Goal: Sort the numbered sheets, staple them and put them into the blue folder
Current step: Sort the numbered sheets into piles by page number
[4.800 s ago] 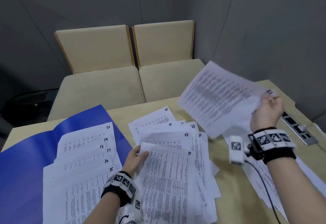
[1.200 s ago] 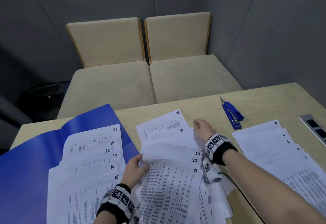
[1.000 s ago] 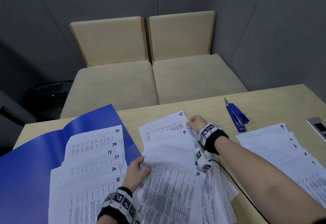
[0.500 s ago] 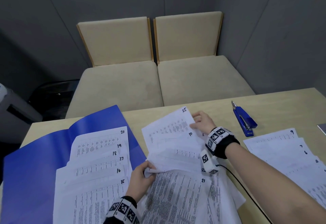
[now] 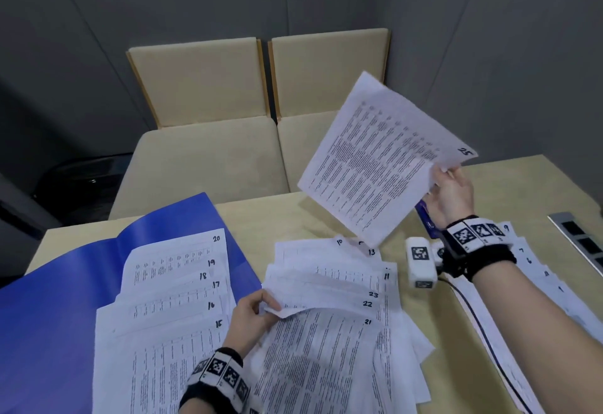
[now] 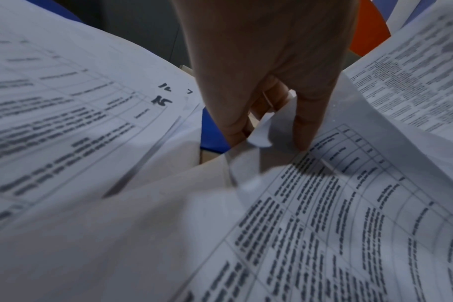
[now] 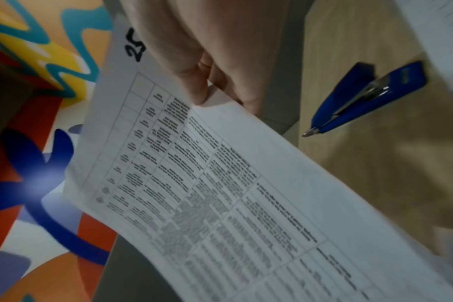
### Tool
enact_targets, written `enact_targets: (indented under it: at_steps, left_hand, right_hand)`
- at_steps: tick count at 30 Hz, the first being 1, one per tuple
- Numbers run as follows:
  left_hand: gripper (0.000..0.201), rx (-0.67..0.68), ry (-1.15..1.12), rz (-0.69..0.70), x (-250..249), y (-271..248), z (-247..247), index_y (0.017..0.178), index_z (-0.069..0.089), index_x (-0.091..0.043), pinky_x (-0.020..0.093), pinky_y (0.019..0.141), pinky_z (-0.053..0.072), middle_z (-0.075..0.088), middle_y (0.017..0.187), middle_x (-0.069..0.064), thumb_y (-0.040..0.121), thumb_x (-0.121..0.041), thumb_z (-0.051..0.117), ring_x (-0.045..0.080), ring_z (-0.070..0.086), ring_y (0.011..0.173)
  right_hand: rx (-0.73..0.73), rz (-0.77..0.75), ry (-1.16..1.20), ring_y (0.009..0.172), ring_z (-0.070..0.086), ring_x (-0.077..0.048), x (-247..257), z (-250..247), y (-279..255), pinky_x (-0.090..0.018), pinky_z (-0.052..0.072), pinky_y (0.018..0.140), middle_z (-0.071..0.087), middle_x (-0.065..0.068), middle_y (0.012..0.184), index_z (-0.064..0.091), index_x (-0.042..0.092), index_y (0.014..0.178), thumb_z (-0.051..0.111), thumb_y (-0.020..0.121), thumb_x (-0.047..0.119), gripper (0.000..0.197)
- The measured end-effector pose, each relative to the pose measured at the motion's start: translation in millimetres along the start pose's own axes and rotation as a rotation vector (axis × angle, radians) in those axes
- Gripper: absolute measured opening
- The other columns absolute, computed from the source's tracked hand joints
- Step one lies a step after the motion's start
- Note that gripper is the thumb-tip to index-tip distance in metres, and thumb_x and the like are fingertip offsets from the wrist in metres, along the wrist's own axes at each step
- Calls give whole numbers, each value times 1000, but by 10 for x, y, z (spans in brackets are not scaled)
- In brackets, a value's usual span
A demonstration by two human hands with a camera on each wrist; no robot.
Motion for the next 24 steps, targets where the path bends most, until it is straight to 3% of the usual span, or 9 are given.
enact_targets:
  at_steps: [3,6,9,13,15,18,21,23,24]
  left_hand:
    - [15,13,-29,15,-113,-51,16,67,60,-1,25,65,48,64,71,13,66,0,75,17,63,70]
    - [14,22,-58,26,-184,-95,18,65,59,-5,21,63,48,63,67,3,63,-3,72,12,62,66]
    - [15,17,-70,17,-169,-108,-11,64,60,-7,28,67,52,64,68,7,62,-8,74,19,65,70]
    - [25,31,-92,0,-75,-107,-19,67,60,-1,52,80,54,64,79,28,62,-16,79,43,67,82]
    - [31,17,-101,-19,-41,-113,-18,68,60,-2,53,82,53,63,78,30,58,-21,82,46,66,85]
    - [34,1,-91,-29,-42,-98,-3,68,59,0,48,79,55,63,75,23,56,-21,84,41,66,83]
    - [16,18,-89,-21,-98,-101,33,64,60,-3,30,66,54,64,71,13,61,-4,76,26,65,73]
    - [18,43,-78,-14,-129,-110,66,61,61,-6,21,63,49,64,70,9,66,7,73,16,61,68]
    - [22,49,-77,-12,-149,-123,77,61,61,-6,19,62,48,65,69,7,68,13,71,12,61,66]
  right_hand:
    - [-21,44,-50,82,57,-24,-87,-208,-27,-34,53,68,59,-9,91,46,18,80,52,92,4,21]
    - [14,145,-99,81,60,-23,-339,-292,-168,-33,54,65,60,-11,92,45,18,78,49,93,1,23]
    - [28,233,-110,77,66,-16,-624,-356,-397,-28,58,57,63,-5,95,51,15,83,45,95,-4,23]
    - [82,349,-242,88,61,-19,-1017,-470,-629,-35,49,66,63,-4,102,54,13,105,42,94,-5,24]
    - [102,428,-312,89,61,-21,-1215,-526,-731,-35,48,66,63,-5,103,52,13,112,44,94,-4,26]
    - [56,462,-386,93,64,-29,-1376,-620,-785,-40,54,71,65,-15,111,55,5,113,46,91,-5,26]
    - [-102,379,-331,100,61,-31,-1250,-723,-703,-44,51,87,59,-18,124,54,6,115,46,91,-4,28]
    - [-168,331,-255,101,55,-27,-1079,-754,-676,-32,53,81,56,-13,126,49,5,127,43,93,-4,35]
    - [-201,307,-237,99,53,-25,-976,-780,-653,-21,54,69,55,-11,123,47,5,131,42,94,-2,37]
Point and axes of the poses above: each hand's wrist, its own y-axis towards the middle knuckle, its own z-axis out of the palm, x = y × z, the point moved 10 cm from there along y, towards the middle knuckle
